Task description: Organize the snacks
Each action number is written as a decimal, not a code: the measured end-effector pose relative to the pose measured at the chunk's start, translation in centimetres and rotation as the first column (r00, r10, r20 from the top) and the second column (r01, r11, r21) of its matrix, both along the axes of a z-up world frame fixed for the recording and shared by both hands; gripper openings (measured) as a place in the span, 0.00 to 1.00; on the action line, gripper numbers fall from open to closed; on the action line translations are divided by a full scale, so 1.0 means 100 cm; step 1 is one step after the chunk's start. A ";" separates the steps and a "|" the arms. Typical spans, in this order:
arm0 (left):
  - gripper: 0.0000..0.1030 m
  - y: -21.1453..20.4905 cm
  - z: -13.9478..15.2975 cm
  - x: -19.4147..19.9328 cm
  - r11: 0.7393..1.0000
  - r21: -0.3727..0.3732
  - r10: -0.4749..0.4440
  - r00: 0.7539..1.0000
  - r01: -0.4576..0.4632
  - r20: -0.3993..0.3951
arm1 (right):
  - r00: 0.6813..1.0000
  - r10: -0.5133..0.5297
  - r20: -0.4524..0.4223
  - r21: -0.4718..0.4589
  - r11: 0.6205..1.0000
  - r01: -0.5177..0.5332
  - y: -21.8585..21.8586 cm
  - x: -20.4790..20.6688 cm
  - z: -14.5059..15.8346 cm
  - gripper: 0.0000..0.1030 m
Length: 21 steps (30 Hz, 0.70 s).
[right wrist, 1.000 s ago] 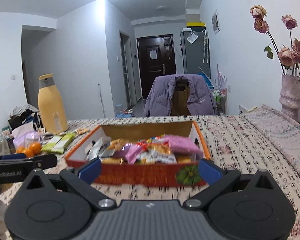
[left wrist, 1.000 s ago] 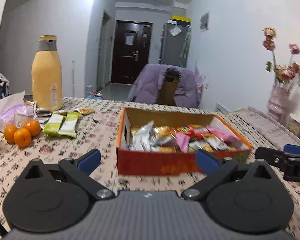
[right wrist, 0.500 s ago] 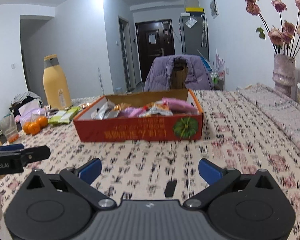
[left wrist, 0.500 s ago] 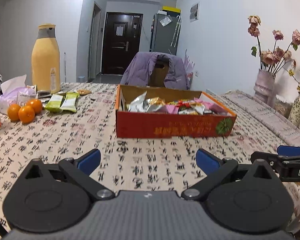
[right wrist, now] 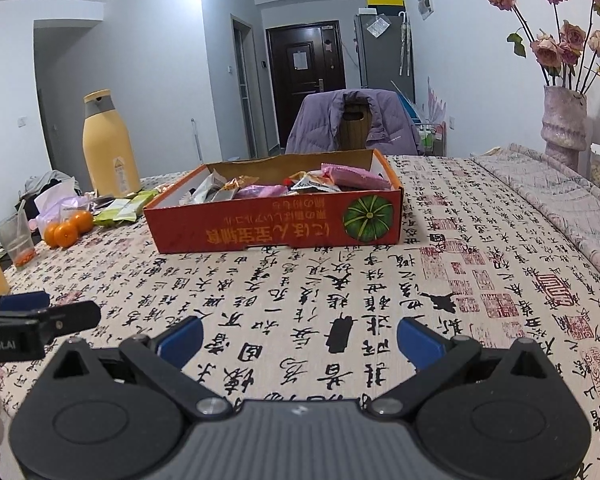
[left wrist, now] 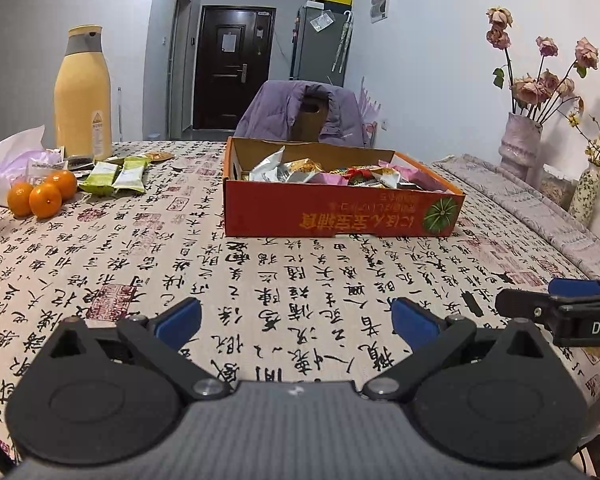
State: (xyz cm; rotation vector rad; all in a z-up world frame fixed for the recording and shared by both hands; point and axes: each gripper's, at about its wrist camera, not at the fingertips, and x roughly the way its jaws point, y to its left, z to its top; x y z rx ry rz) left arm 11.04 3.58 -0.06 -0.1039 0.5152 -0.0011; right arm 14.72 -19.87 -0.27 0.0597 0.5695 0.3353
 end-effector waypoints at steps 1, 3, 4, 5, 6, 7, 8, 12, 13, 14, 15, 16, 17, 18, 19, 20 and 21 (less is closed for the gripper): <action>1.00 0.000 0.000 0.000 1.000 0.000 0.000 1.000 0.000 0.000 | 1.000 0.000 -0.001 -0.001 1.000 0.000 0.000 0.000 0.000 1.00; 1.00 0.000 0.000 0.000 1.000 0.001 -0.002 1.000 0.002 0.000 | 1.000 -0.001 -0.003 -0.004 1.000 0.001 0.001 0.001 -0.001 1.00; 1.00 0.000 0.000 0.000 1.000 0.000 -0.004 1.000 0.004 0.001 | 1.000 -0.002 -0.005 -0.004 1.000 0.002 0.001 0.001 -0.001 1.00; 1.00 0.000 -0.001 -0.001 1.000 0.000 -0.006 1.000 0.006 0.001 | 1.000 -0.002 -0.006 -0.004 1.000 0.002 0.001 0.002 -0.001 1.00; 1.00 -0.001 -0.001 -0.001 1.000 0.001 -0.008 1.000 0.008 0.001 | 1.000 -0.003 -0.007 -0.003 1.000 0.003 0.001 0.002 -0.001 1.00; 1.00 -0.001 -0.001 -0.001 1.000 0.002 -0.009 1.000 0.009 0.001 | 1.000 -0.003 -0.007 -0.003 1.000 0.003 0.001 0.002 -0.001 1.00; 1.00 -0.001 -0.001 -0.001 1.000 0.001 -0.010 1.000 0.010 0.001 | 1.000 -0.004 -0.008 -0.003 1.000 0.004 0.001 0.002 -0.001 1.00; 1.00 -0.001 -0.001 -0.001 1.000 0.002 -0.011 1.000 0.011 0.001 | 1.000 -0.009 -0.007 -0.002 1.000 0.009 0.000 0.003 -0.001 1.00; 1.00 -0.002 -0.001 -0.001 1.000 0.001 -0.011 1.000 0.011 0.001 | 1.000 -0.010 -0.007 -0.002 1.000 0.009 0.000 0.003 -0.001 1.00; 1.00 -0.002 -0.001 -0.001 1.000 0.002 -0.010 1.000 0.010 0.002 | 1.000 -0.010 -0.007 -0.001 1.000 0.010 -0.001 0.003 -0.002 1.00; 1.00 -0.001 -0.001 -0.001 1.000 0.002 -0.010 1.000 0.010 0.002 | 1.000 -0.011 -0.007 -0.001 1.000 0.011 -0.001 0.003 -0.002 1.00; 1.00 -0.002 0.000 -0.001 1.000 0.003 -0.010 1.000 0.010 0.003 | 1.000 -0.011 -0.007 -0.001 1.000 0.011 -0.001 0.003 -0.002 1.00; 1.00 -0.002 0.000 -0.001 1.000 0.004 -0.010 1.000 0.009 0.003 | 1.000 -0.011 -0.007 -0.001 1.000 0.011 -0.001 0.003 -0.001 1.00; 1.00 -0.002 0.000 -0.001 1.000 0.004 -0.008 1.000 0.008 0.003 | 1.000 -0.011 -0.007 -0.001 1.000 0.011 -0.001 0.003 -0.001 1.00; 1.00 -0.002 0.000 -0.001 1.000 0.004 -0.008 1.000 0.008 0.003 | 1.000 -0.011 -0.007 -0.001 1.000 0.011 -0.001 0.003 -0.001 1.00; 1.00 -0.002 0.000 -0.001 1.000 0.005 -0.009 1.000 0.009 0.003 | 1.000 -0.010 -0.007 -0.001 1.000 0.010 0.000 0.003 -0.001 1.00; 1.00 -0.002 0.000 -0.001 1.000 0.005 -0.009 1.000 0.009 0.003 | 1.000 -0.010 -0.007 -0.002 1.000 0.010 -0.001 0.003 -0.001 1.00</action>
